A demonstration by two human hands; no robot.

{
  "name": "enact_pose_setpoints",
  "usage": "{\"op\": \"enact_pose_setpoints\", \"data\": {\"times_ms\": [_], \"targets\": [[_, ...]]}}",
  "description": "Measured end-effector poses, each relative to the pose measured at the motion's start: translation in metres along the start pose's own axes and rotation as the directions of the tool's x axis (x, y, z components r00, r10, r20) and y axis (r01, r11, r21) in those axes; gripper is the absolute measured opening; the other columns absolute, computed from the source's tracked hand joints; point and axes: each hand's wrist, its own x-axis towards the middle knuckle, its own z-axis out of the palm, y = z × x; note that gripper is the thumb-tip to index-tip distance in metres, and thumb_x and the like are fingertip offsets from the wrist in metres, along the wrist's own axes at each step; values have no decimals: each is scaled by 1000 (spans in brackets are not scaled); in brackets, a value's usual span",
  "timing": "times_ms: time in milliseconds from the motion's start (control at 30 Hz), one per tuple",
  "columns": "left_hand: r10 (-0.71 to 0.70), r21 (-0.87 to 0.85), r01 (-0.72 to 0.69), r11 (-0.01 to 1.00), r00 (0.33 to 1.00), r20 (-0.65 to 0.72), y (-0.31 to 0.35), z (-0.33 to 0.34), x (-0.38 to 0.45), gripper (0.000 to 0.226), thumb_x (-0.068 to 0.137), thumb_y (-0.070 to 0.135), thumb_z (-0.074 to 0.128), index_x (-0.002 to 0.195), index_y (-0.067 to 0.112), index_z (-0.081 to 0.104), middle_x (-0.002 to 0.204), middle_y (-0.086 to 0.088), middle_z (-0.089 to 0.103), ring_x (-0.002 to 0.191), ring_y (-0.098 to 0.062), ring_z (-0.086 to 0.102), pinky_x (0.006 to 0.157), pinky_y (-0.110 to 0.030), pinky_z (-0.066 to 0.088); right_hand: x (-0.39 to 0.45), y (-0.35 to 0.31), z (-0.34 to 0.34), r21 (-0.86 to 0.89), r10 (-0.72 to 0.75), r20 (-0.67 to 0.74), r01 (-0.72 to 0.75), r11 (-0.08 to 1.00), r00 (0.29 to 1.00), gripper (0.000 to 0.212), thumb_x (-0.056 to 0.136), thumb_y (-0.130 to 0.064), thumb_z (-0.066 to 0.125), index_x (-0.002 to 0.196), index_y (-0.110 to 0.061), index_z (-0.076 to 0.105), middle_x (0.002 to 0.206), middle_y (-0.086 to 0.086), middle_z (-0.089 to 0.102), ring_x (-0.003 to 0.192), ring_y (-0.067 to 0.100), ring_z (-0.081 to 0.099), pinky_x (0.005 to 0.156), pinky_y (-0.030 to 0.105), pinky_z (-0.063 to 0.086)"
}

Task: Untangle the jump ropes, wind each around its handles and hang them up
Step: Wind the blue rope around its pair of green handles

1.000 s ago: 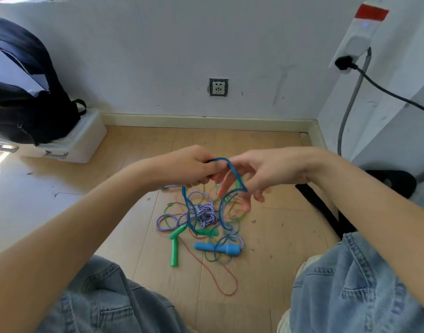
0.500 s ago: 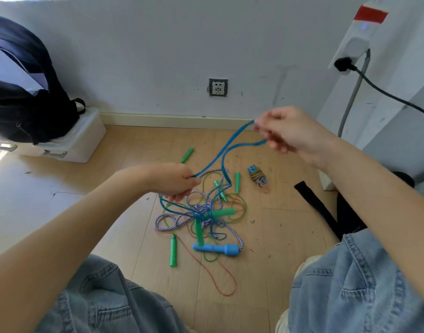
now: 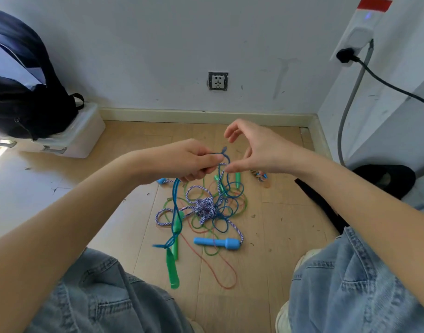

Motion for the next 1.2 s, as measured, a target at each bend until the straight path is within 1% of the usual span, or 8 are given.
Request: {"op": "enact_pose_setpoints", "data": {"times_ms": [133, 300, 433, 500, 600, 833, 1033, 1200], "targets": [[23, -20, -24, 1000, 1000, -17, -1, 2, 4, 37, 98, 27, 40, 63, 16, 41, 43, 12, 36, 40, -6, 28, 41, -12, 27, -2, -9, 2, 321, -85, 164, 28, 947, 983, 5, 90, -5, 55, 90, -10, 58, 66, -5, 65, 48, 10, 62, 39, 18, 43], [-136, 217, 145, 965, 989, -55, -27, 2, 10, 41, 100, 22, 32, 63, 10, 47, 57, 1, 55, 52, -14, 47, 56, -20, 42, 6, 5, -24, 560, 208, -281, -15, 828, 937, 11, 92, -3, 50, 84, -8, 55, 72, 9, 65, 38, 7, 57, 34, 16, 39], [-118, 201, 136, 970, 988, -95, -28, 2, 12, 43, 98, 30, 36, 59, 14, 41, 42, 11, 40, 38, -6, 33, 44, -16, 33, 1, 18, -17, -72, 232, 49, -228, 971, 971, 55, 84, -8, 64, 132, -17, 38, 126, 8, 55, 48, 7, 64, 34, 16, 38], [-36, 124, 43, 991, 998, -55, -19, 5, 15, 40, 98, 28, 38, 60, 15, 41, 37, 12, 36, 36, -3, 29, 40, -13, 29, 0, 11, -6, 15, 136, 210, -143, 990, 968, 72, 78, -11, 71, 137, -26, 33, 139, -2, 44, 61, 11, 68, 40, 16, 42], [31, 10, -31, 999, 1000, -2, -12, 11, 15, 36, 98, 20, 39, 63, 15, 45, 39, 13, 37, 37, -2, 29, 39, -11, 27, -1, -2, 6, 291, 2, 359, -114, 950, 933, 27, 84, -7, 64, 108, -15, 55, 103, 4, 66, 61, 13, 68, 40, 16, 43], [13, 5, -13, 1000, 1000, 7, -22, -1, 3, 22, 98, 22, 40, 82, 13, 52, 92, 1, 72, 87, -10, 59, 86, -25, 44, 6, 14, -22, 414, 240, -179, -148, 898, 954, 5, 91, -1, 50, 91, -3, 54, 64, 8, 58, 36, 6, 55, 34, 16, 39], [19, 45, -19, 999, 1000, -1, -15, 7, 5, 22, 96, 26, 45, 79, 17, 53, 83, 7, 73, 74, -5, 61, 58, -14, 43, 1, 11, -5, 139, 86, 204, -116, 984, 975, 49, 82, -6, 66, 124, -21, 47, 126, -5, 50, 56, 14, 68, 39, 18, 43], [81, -60, -81, 995, 997, -5, -13, 8, 2, 20, 94, 26, 49, 83, 15, 62, 71, 9, 70, 71, -3, 62, 66, -17, 46, -2, 0, 1, 316, 29, 391, -164, 934, 920, 16, 84, -8, 64, 99, -11, 58, 81, 0, 65, 55, 15, 65, 41, 18, 43]]}}
